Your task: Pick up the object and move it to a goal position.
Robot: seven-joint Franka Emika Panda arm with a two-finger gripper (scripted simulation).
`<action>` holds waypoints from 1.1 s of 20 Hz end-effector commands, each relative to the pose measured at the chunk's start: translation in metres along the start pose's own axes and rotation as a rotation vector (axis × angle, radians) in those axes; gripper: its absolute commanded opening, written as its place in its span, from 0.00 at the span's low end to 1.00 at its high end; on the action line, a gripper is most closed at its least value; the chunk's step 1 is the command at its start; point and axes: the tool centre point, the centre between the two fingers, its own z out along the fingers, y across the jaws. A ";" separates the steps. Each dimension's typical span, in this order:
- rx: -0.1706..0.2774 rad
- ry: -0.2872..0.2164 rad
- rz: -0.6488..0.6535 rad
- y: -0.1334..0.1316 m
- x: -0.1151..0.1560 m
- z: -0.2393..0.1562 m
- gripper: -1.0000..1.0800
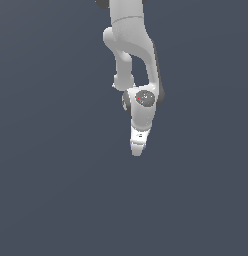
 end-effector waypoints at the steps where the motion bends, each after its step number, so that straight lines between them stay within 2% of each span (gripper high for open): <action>1: -0.001 0.000 0.000 0.001 0.000 0.005 0.96; 3: -0.001 0.000 0.000 0.001 0.000 0.006 0.96; 4: -0.001 0.000 0.000 0.001 0.000 0.006 0.00; 16: -0.002 0.000 0.000 0.002 0.000 0.004 0.00; 22: -0.002 0.000 0.000 0.007 -0.006 -0.014 0.00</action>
